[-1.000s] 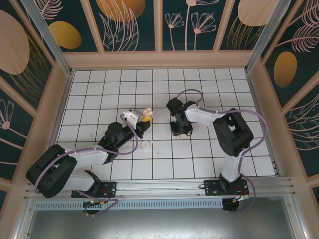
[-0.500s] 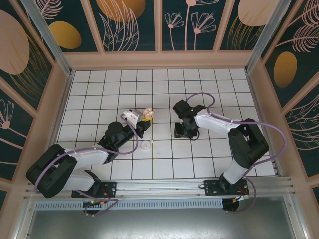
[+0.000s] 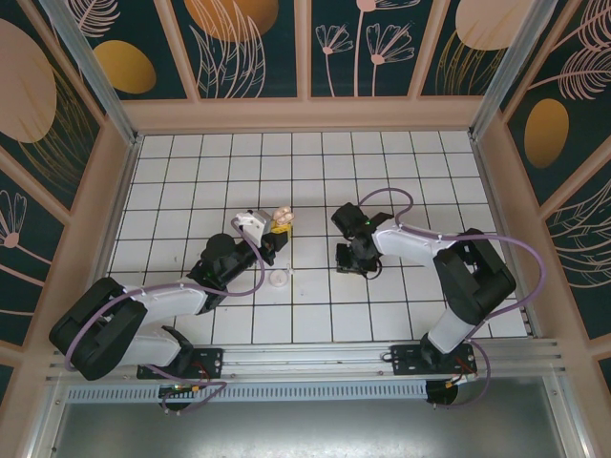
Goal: Insert wireless bluetooth earbuds into charging case
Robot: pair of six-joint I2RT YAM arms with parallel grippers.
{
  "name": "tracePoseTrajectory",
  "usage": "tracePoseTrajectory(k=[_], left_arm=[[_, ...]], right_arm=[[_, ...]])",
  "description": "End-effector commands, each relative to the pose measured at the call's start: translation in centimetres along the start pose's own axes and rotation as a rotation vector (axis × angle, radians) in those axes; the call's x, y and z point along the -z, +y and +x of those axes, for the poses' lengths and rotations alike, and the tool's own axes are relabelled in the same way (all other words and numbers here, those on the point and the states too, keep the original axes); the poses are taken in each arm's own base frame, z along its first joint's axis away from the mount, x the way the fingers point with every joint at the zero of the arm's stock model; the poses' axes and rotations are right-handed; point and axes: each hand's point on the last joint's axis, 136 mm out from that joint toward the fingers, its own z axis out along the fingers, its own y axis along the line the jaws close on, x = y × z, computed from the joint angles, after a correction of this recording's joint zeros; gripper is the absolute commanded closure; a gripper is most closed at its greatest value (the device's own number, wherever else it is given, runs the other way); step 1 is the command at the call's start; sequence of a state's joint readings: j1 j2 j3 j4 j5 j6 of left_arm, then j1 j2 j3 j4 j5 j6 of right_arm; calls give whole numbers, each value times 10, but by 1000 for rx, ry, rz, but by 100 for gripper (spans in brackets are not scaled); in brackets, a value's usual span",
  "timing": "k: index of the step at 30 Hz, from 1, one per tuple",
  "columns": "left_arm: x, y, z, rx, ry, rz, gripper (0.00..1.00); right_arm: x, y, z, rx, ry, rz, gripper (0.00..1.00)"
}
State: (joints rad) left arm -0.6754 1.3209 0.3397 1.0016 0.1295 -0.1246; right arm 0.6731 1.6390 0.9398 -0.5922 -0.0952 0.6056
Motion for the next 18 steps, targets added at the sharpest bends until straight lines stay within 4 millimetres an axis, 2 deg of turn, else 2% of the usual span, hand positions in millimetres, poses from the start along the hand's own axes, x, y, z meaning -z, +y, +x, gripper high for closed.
tracePoseTrajectory(k=[1, 18], left_arm=[[-1, -5, -20, -21, -51, 16, 89], [-1, -4, -18, -23, -46, 10, 89]], right_arm=[[4, -2, -15, -15, -73, -7, 74], [1, -13, -37, -7, -119, 14, 75]])
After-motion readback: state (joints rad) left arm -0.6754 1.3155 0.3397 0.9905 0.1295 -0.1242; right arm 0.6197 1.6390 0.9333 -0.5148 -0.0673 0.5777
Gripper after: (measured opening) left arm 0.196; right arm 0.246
